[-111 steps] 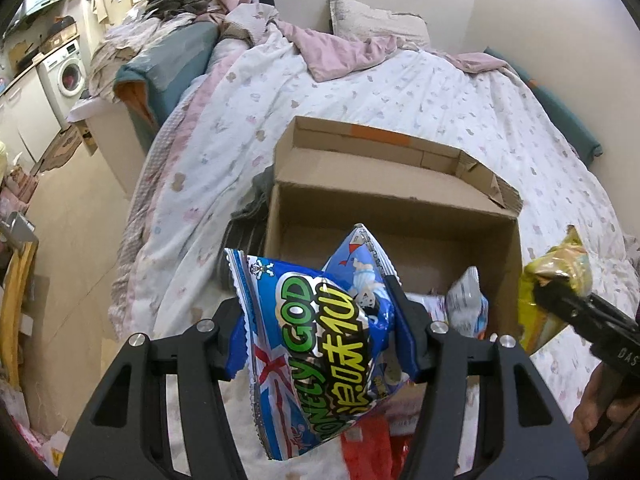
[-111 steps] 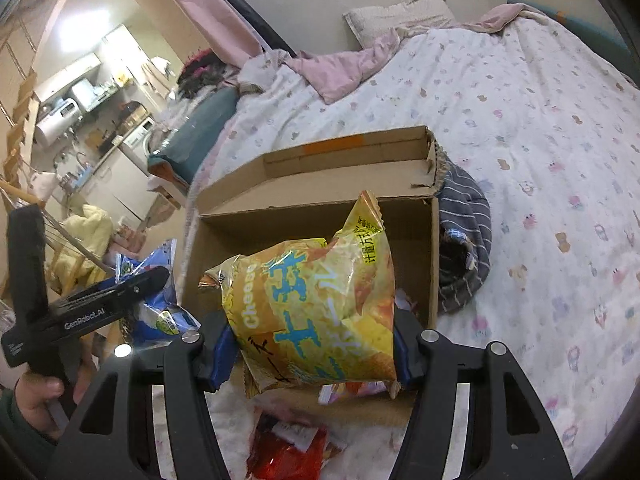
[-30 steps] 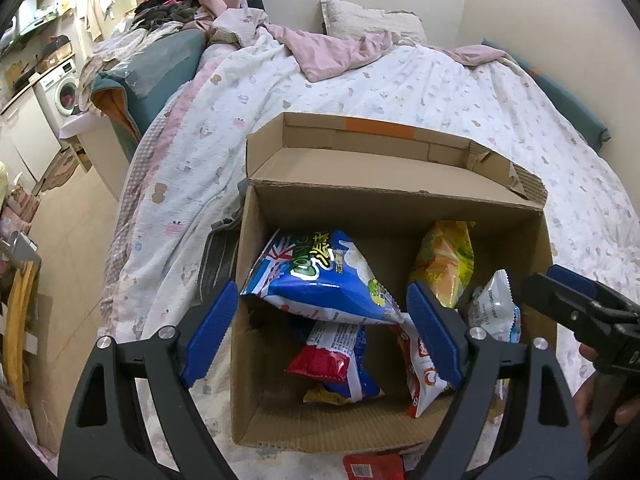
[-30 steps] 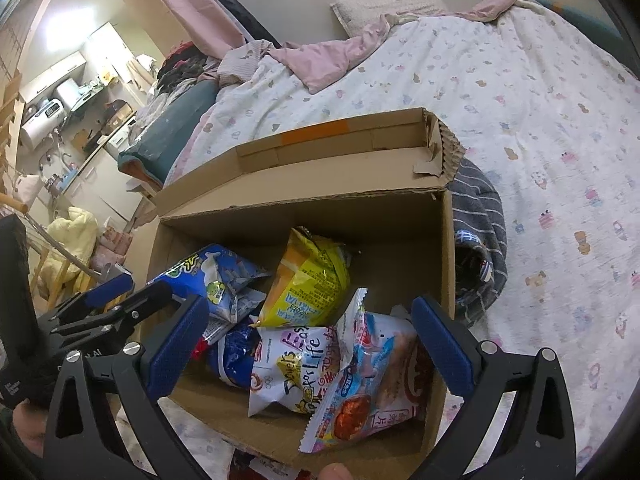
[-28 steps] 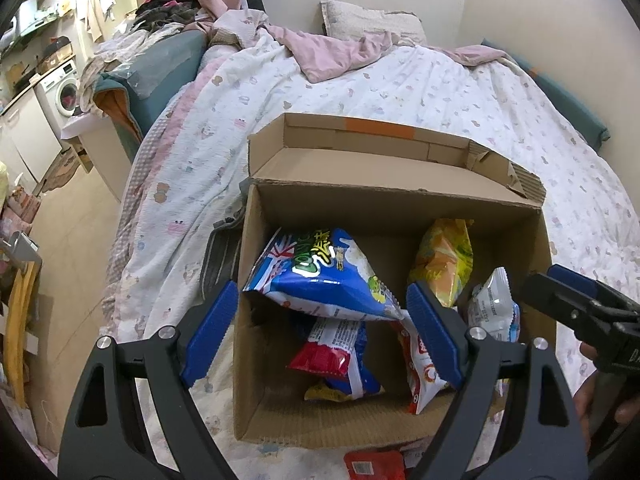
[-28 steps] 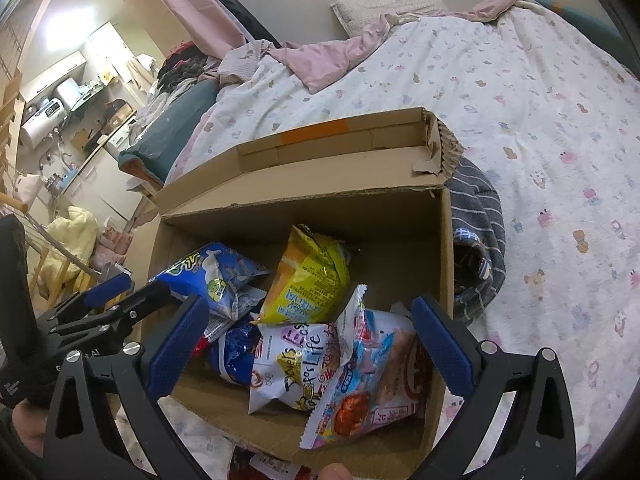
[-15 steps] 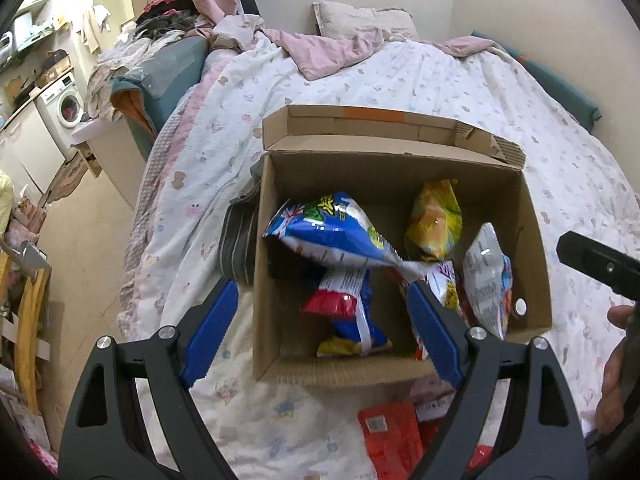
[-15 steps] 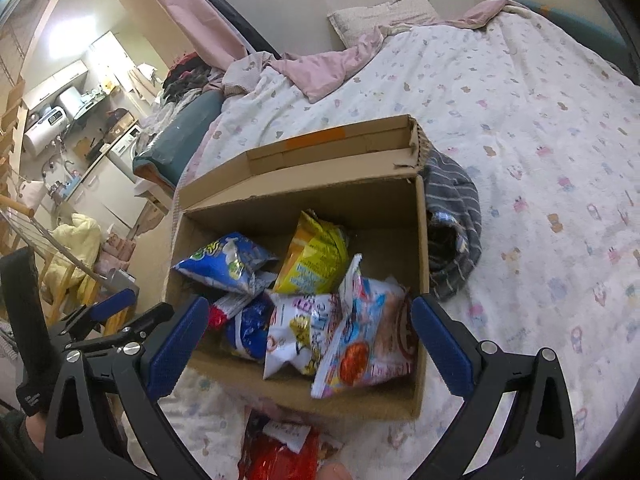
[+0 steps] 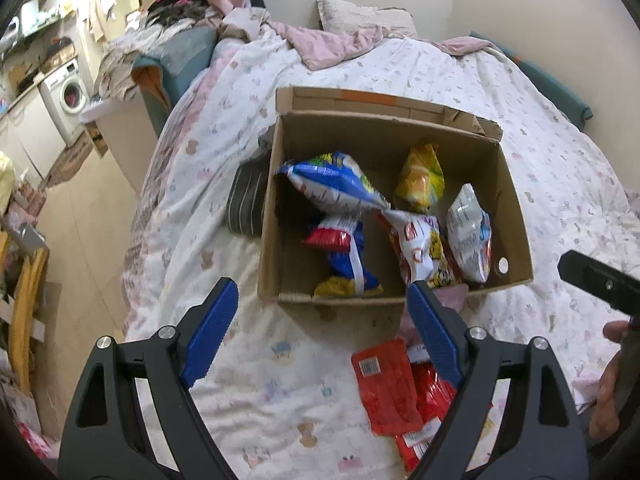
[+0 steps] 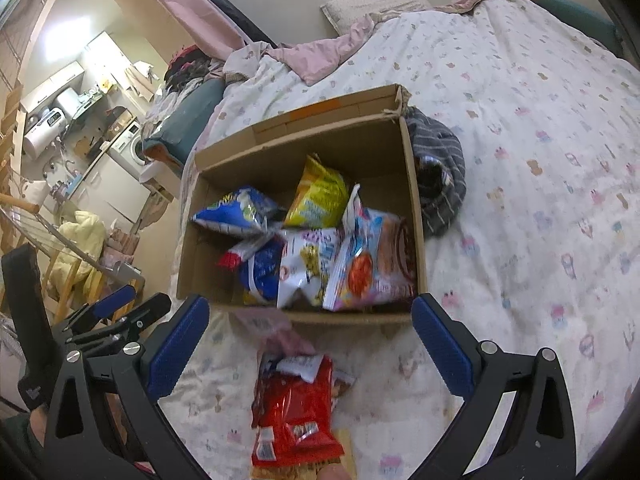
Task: Organize snacks
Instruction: 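Move both grippers back to the remaining snacks beside the box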
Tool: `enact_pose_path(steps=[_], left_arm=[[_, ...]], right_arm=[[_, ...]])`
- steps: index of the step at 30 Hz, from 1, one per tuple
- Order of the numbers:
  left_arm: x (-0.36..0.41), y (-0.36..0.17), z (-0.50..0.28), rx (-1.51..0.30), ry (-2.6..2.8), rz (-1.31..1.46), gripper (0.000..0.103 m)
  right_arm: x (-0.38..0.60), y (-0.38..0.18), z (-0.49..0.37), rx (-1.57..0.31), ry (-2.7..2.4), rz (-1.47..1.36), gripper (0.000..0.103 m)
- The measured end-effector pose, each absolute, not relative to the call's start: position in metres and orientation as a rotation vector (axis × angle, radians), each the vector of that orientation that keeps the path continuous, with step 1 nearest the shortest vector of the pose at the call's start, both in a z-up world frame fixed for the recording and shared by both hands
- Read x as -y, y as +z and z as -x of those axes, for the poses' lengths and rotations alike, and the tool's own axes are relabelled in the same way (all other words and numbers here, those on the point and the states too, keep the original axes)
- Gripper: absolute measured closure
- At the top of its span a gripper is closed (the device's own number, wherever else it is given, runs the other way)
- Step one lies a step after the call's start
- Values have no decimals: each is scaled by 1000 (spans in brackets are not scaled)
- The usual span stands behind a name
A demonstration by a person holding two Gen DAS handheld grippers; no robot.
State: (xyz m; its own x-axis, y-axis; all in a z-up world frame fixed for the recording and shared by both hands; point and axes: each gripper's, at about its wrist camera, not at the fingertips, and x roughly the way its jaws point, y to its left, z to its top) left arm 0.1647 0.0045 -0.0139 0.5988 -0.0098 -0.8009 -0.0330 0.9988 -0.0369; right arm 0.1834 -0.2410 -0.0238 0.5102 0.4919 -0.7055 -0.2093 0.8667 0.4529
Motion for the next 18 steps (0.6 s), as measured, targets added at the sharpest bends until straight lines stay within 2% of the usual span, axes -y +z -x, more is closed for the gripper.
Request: enact_pose_path(steps=[18], left_arm=[[-15, -30, -124, -987, 43, 63, 19]], right_arm=[[235, -48, -140, -1045, 448, -325, 0]])
